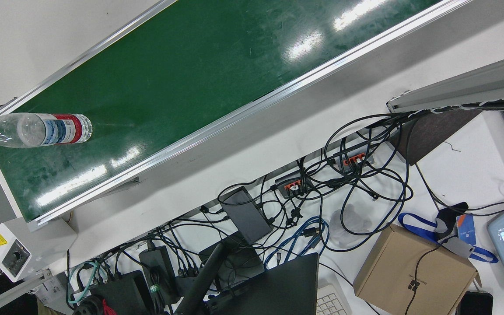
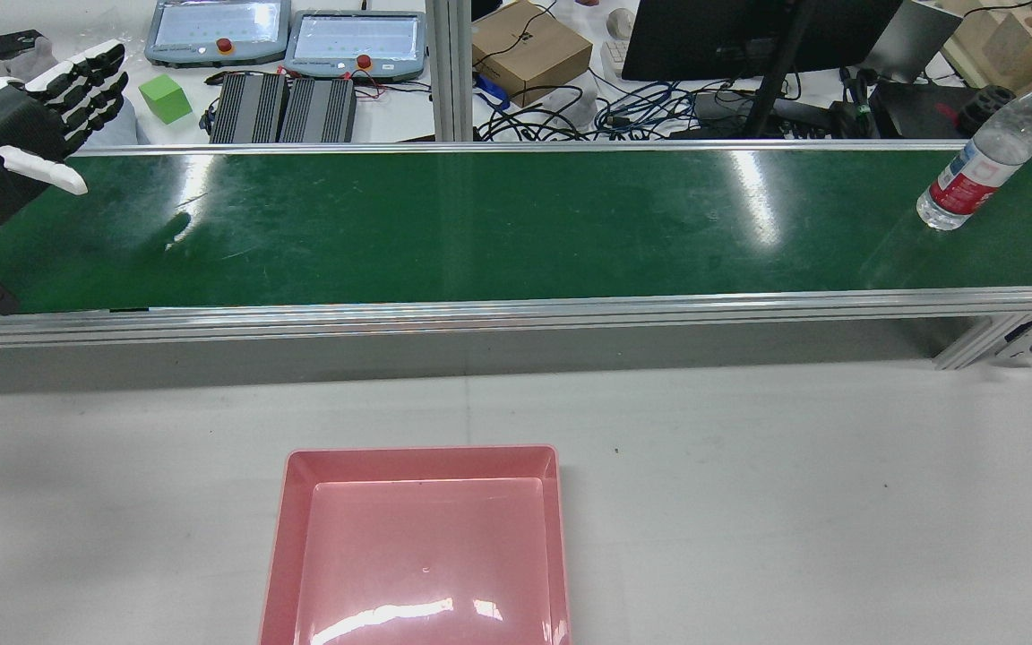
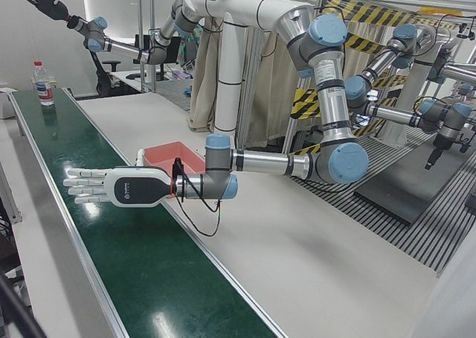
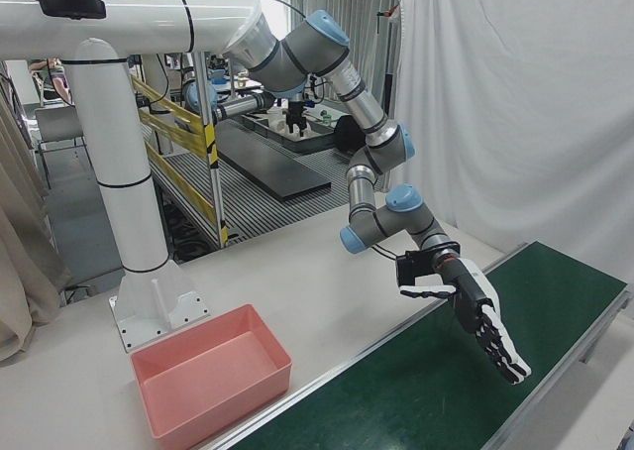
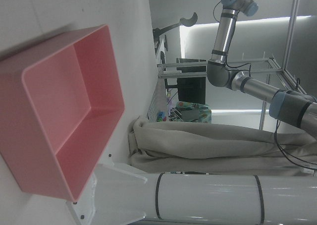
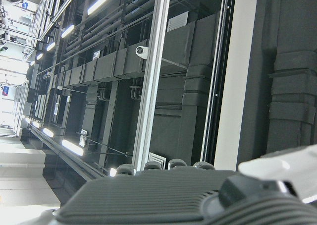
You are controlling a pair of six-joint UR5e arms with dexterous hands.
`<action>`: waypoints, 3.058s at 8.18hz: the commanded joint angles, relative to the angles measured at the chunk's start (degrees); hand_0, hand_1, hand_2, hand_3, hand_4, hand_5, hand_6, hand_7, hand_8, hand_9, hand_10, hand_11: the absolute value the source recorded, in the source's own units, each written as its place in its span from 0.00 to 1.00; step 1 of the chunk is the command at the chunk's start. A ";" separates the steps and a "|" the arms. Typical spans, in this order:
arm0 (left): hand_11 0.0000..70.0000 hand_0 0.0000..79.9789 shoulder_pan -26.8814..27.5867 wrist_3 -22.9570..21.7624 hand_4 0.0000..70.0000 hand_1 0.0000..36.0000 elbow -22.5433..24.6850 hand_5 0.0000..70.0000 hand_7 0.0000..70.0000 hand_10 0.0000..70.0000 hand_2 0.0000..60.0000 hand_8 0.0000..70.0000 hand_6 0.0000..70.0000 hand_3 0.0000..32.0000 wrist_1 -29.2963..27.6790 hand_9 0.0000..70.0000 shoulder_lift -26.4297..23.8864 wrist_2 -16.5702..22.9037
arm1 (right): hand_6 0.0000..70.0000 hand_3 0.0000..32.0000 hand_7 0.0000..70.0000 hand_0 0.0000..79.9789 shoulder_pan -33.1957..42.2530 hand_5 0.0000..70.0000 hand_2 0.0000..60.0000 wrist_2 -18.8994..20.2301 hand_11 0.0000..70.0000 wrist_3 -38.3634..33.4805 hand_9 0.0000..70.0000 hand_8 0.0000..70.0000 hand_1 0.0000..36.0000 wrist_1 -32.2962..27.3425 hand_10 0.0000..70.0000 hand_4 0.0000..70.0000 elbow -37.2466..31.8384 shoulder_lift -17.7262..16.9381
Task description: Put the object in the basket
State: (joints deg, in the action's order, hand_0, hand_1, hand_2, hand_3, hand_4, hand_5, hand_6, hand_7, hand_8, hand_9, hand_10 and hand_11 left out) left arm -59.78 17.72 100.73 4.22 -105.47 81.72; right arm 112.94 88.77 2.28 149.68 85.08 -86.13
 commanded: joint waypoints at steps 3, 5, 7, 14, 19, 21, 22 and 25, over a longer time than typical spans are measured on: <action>0.02 0.71 0.02 0.03 0.02 0.25 -0.01 0.13 0.00 0.00 0.00 0.04 0.01 0.00 0.00 0.04 0.00 -0.07 | 0.00 0.00 0.00 0.00 0.00 0.00 0.00 0.00 0.00 0.00 0.00 0.00 0.00 0.00 0.00 0.00 0.00 0.00; 0.03 0.71 0.10 0.03 0.02 0.25 -0.01 0.14 0.00 0.00 0.00 0.05 0.01 0.00 0.00 0.04 0.00 -0.07 | 0.00 0.00 0.00 0.00 0.00 0.00 0.00 0.00 0.00 0.00 0.00 0.00 0.00 0.00 0.00 0.00 0.00 0.00; 0.02 0.71 0.10 0.03 0.02 0.25 -0.01 0.14 0.00 0.00 0.00 0.05 0.01 0.00 0.00 0.05 0.00 -0.07 | 0.00 0.00 0.00 0.00 0.00 0.00 0.00 0.00 0.00 0.00 0.00 0.00 0.00 0.00 0.00 0.00 0.00 0.00; 0.05 0.71 0.02 0.03 0.07 0.25 -0.01 0.15 0.00 0.02 0.00 0.07 0.03 0.00 0.00 0.06 0.09 -0.07 | 0.00 0.00 0.00 0.00 0.00 0.00 0.00 0.00 0.00 0.00 0.00 0.00 0.00 0.00 0.00 0.00 0.00 0.00; 0.02 0.70 0.02 0.03 0.02 0.24 -0.01 0.13 0.00 0.00 0.00 0.05 0.01 0.00 0.00 0.04 0.09 -0.07 | 0.00 0.00 0.00 0.00 0.00 0.00 0.00 0.00 0.00 0.00 0.00 0.00 0.00 0.00 0.00 0.00 0.00 0.00; 0.02 0.70 0.02 0.03 0.02 0.24 -0.01 0.14 0.00 0.00 0.00 0.05 0.01 0.00 0.00 0.04 0.09 -0.07 | 0.00 0.00 0.00 0.00 0.00 0.00 0.00 0.00 0.00 0.00 0.00 0.00 0.00 0.00 0.00 0.00 0.00 0.00; 0.02 0.70 0.02 0.03 0.02 0.24 -0.01 0.14 0.00 0.00 0.00 0.05 0.01 0.00 0.00 0.04 0.09 -0.07 | 0.00 0.00 0.00 0.00 0.00 0.00 0.00 0.00 0.00 0.00 0.00 0.00 0.00 0.00 0.00 0.00 0.00 0.00; 0.02 0.70 -0.16 -0.06 0.02 0.24 -0.01 0.14 0.00 0.00 0.00 0.05 0.01 0.00 0.00 0.04 0.09 -0.07 | 0.00 0.00 0.00 0.00 0.00 0.00 0.00 0.00 0.00 0.00 0.00 0.00 0.00 0.00 0.00 0.00 0.00 0.00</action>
State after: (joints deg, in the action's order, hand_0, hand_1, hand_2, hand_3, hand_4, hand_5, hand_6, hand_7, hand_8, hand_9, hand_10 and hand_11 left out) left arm -59.80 17.72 100.72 4.22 -105.38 81.65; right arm 112.94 88.77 2.28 149.68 85.08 -86.13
